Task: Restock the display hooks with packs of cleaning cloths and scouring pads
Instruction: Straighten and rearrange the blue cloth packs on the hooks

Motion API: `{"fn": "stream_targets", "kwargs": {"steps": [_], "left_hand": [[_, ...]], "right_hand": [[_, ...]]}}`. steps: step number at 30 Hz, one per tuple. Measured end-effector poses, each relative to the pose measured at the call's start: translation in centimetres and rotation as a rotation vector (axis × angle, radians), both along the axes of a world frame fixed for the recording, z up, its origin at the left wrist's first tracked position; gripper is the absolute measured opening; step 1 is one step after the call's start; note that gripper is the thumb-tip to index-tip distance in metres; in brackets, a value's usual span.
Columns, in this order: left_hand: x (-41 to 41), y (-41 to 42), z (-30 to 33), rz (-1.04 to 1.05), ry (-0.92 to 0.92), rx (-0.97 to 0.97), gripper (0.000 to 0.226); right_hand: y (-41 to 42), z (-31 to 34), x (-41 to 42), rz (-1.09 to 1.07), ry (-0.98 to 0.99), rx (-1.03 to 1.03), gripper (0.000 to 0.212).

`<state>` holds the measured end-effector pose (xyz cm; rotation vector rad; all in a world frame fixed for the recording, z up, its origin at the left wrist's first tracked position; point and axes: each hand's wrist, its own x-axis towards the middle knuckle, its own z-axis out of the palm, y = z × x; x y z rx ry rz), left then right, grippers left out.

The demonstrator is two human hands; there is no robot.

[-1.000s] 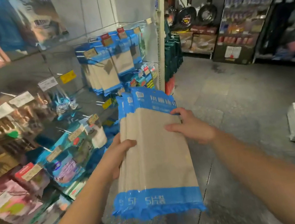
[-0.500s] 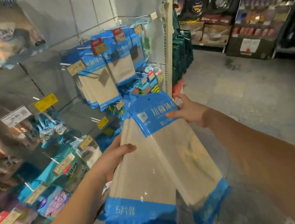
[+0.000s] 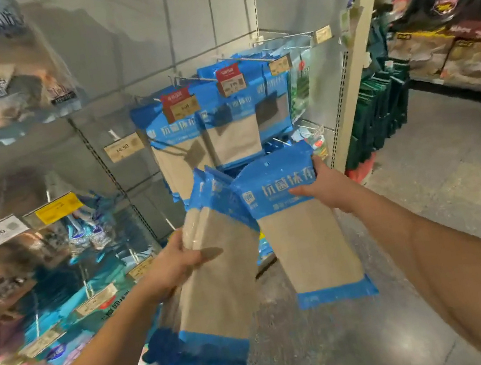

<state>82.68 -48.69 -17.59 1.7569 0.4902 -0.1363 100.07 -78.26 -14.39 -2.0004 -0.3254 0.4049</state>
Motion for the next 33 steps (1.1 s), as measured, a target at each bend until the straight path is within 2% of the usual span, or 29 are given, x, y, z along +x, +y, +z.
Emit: {"fn": "stream_targets", "kwargs": {"steps": [3, 7, 9, 15, 19, 21, 26, 30, 33], "left_hand": [[2.3, -0.1, 1.2, 0.058, 0.037, 0.323, 0.093], [4.6, 0.5, 3.1, 0.038, 0.185, 0.78, 0.091], [5.6, 0.8, 4.3, -0.007, 0.213, 0.952, 0.098], [8.7, 2.4, 5.6, -0.222, 0.344, 1.414, 0.097], [11.9, 3.0, 6.2, -0.392, 0.401, 1.529, 0.074], [13.8, 3.5, 6.1, -0.542, 0.426, 1.587, 0.068], [18.0, 5.0, 6.7, -0.919, 0.453, 1.741, 0.079], [20.7, 5.1, 8.4, -0.96, 0.439, 1.761, 0.073], [22.7, 5.3, 9.2, -0.86, 0.457, 1.715, 0.074]], "right_hand": [[-0.9, 0.3, 5.3, 0.016, -0.114, -0.048, 0.064], [-0.3, 0.2, 10.6, 0.056, -0.195, -0.132, 0.048], [0.5, -0.2, 12.5, 0.067, -0.208, -0.094, 0.048], [4.0, -0.1, 16.4, 0.009, -0.239, -0.021, 0.047], [6.8, 0.3, 18.7, 0.014, -0.333, -0.065, 0.053], [8.2, 0.6, 19.7, 0.043, -0.386, -0.102, 0.054], [12.5, 1.3, 21.9, 0.235, -0.52, -0.231, 0.057], [15.5, 1.3, 22.9, 0.287, -0.572, -0.391, 0.051], [17.1, 1.1, 23.2, 0.325, -0.57, -0.382, 0.06]]}}
